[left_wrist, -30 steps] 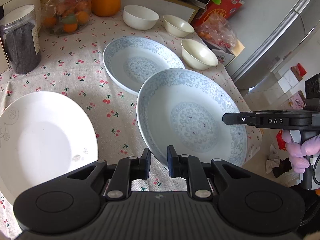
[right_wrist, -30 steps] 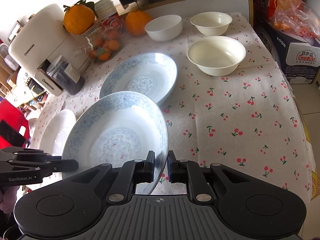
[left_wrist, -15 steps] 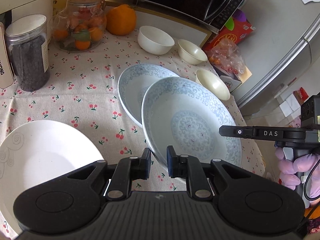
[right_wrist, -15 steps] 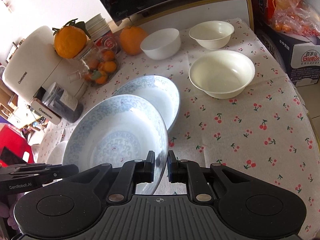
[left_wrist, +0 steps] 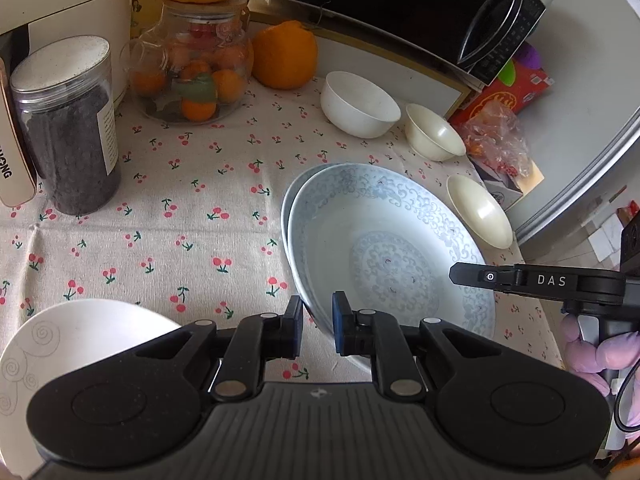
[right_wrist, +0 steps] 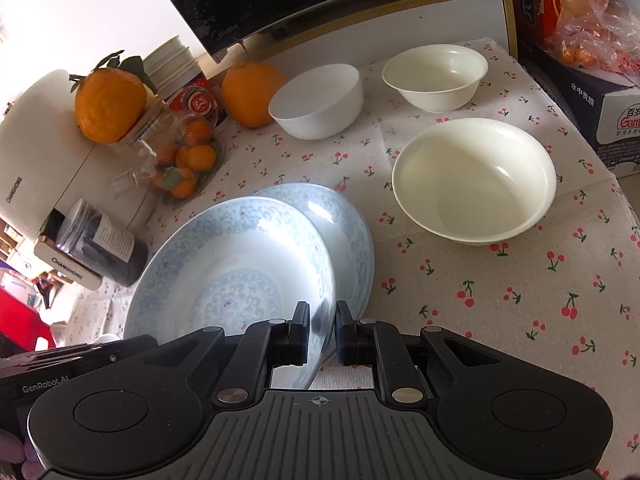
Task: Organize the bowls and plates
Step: 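Grasp the blue-patterned plate with the left gripper and carry it onto the other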
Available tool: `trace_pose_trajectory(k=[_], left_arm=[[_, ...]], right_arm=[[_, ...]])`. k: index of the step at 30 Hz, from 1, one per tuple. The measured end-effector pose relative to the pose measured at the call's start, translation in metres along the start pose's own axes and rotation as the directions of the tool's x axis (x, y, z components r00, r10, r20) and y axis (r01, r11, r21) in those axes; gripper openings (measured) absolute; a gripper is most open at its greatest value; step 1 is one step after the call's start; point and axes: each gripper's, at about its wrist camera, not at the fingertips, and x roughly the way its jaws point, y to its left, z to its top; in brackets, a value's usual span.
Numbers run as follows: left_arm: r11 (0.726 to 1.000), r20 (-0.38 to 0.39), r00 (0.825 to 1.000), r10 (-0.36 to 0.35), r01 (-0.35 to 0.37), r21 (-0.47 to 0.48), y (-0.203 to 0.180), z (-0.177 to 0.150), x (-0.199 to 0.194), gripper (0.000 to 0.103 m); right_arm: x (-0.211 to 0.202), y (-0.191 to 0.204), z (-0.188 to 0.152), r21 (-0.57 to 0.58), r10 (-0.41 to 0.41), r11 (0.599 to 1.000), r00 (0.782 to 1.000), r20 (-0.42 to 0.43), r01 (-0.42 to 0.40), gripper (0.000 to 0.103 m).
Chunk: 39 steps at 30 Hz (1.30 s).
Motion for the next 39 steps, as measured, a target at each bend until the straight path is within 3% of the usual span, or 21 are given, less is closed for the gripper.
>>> trace_pose_trajectory(k=[16, 39], left_arm=[[0.992, 0.019, 0.993, 0.116, -0.117, 0.052, -0.010, 0.009, 0.022, 0.013], [0.973, 0.059, 0.979, 0.193, -0.199, 0.119, -0.020, 0.010, 0.030, 0.014]], right_arm=[[0.015, 0.006, 0.008, -0.014, -0.076, 0.997, 0.997, 0.024, 0.077, 0.013], [0.010, 0.017, 0.006, -0.071, -0.134, 0.988, 0.990, 0.036, 0.136, 0.014]])
